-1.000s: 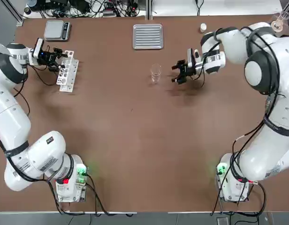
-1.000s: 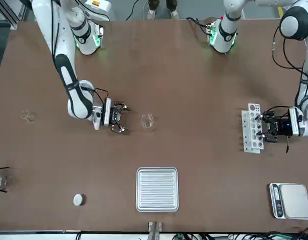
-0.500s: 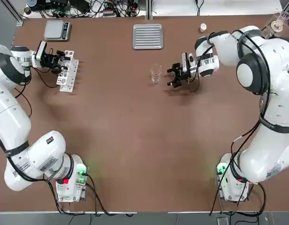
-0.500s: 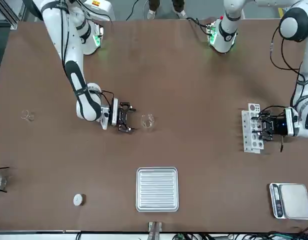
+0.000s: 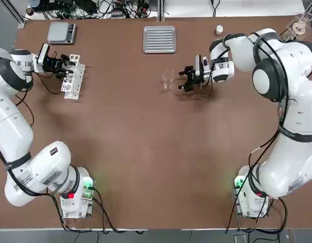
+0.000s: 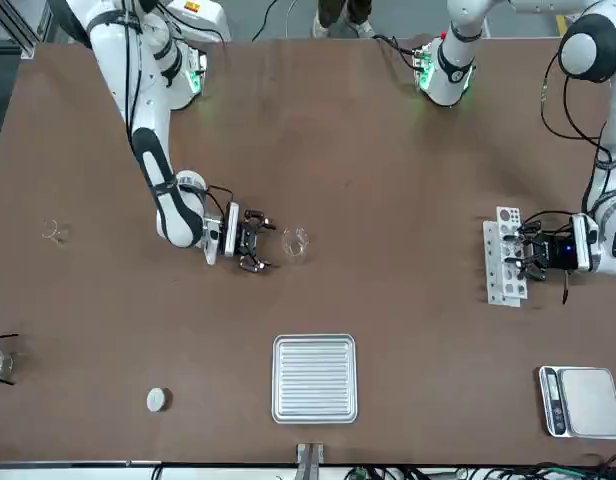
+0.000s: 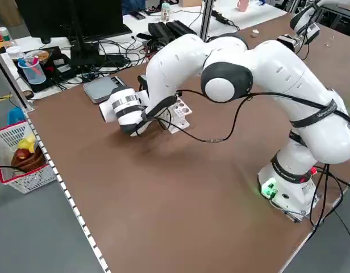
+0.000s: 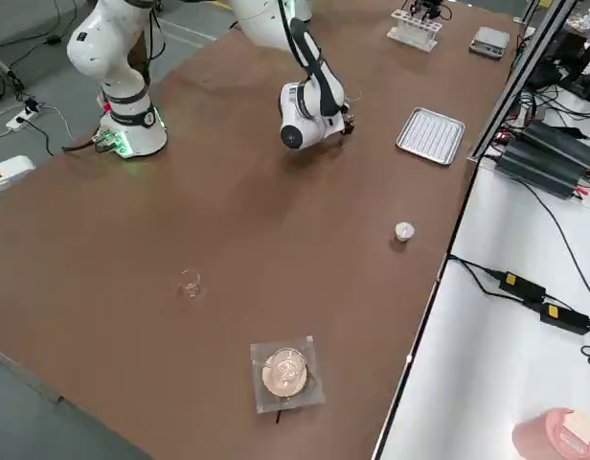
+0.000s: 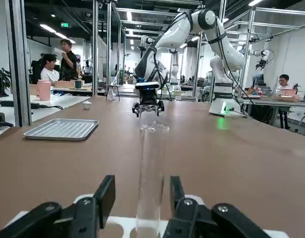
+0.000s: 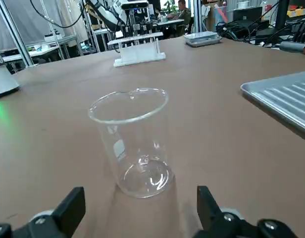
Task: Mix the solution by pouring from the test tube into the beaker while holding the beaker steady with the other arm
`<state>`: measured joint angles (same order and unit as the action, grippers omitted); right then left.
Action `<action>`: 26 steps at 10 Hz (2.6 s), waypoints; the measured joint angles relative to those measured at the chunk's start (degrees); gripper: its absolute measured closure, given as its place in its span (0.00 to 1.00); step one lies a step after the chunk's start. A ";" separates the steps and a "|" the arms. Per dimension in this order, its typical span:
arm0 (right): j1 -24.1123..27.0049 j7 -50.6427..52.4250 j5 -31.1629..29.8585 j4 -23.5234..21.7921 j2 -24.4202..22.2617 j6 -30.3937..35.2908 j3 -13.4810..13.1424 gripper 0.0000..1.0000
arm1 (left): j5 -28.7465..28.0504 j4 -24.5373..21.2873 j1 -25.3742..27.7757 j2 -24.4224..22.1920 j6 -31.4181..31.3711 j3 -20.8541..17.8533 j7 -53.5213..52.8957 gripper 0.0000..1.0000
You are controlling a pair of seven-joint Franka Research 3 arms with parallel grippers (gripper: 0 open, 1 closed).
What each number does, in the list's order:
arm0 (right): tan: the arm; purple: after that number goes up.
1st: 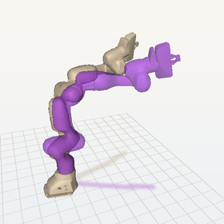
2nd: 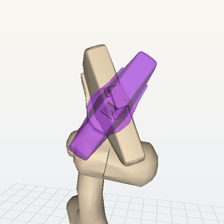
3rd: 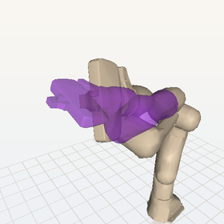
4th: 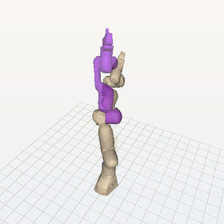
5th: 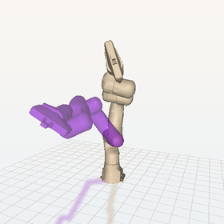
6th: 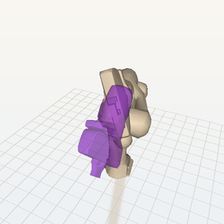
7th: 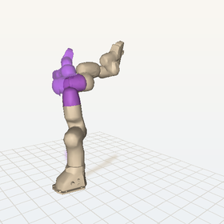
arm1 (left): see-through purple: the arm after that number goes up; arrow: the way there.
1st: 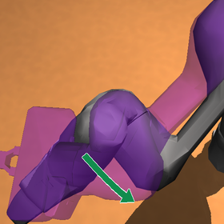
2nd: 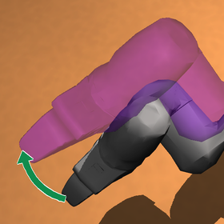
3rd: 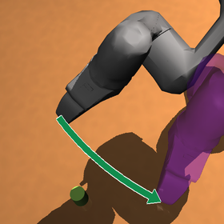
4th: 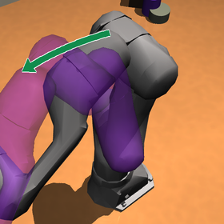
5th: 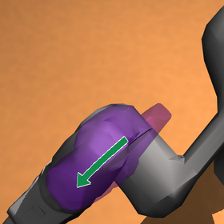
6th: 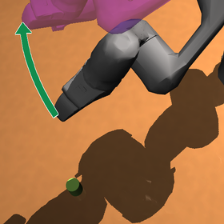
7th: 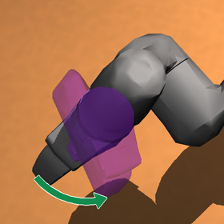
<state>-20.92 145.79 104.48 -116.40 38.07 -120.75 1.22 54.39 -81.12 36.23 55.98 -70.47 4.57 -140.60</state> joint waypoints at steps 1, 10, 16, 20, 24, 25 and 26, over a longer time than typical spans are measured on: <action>-0.32 0.05 0.65 1.00 0.62 0.00 0.00 0.00 | 0.00 0.00 0.00 0.00 0.01 0.04 -0.02 0.52; -0.68 3.17 2.15 5.10 3.59 1.78 -0.05 0.00 | 0.03 0.04 0.78 -0.02 0.05 0.33 -0.06 0.78; -1.81 4.29 2.31 5.12 4.71 2.18 -0.03 0.00 | 0.02 0.10 0.79 -0.86 1.20 0.54 -0.05 0.78; -2.32 4.47 2.31 4.87 4.71 2.23 -0.03 0.00 | -0.07 0.13 0.80 -3.50 2.78 0.93 1.88 0.78; -3.70 4.52 2.31 4.70 4.72 2.23 -0.02 0.00 | -0.09 0.12 0.80 -4.13 3.26 1.00 2.01 0.78; -3.81 4.52 2.31 4.60 4.72 2.23 -0.02 0.00 | -0.09 0.12 0.80 -4.37 3.37 1.04 2.01 0.78; -3.88 4.58 2.31 4.51 4.72 2.24 -0.02 0.00 | -0.10 0.10 0.80 -4.70 3.51 1.03 2.03 0.78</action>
<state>-24.80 150.37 106.79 -111.88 42.79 -118.51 1.20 54.30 -81.02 37.03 51.28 -66.96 5.60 -138.57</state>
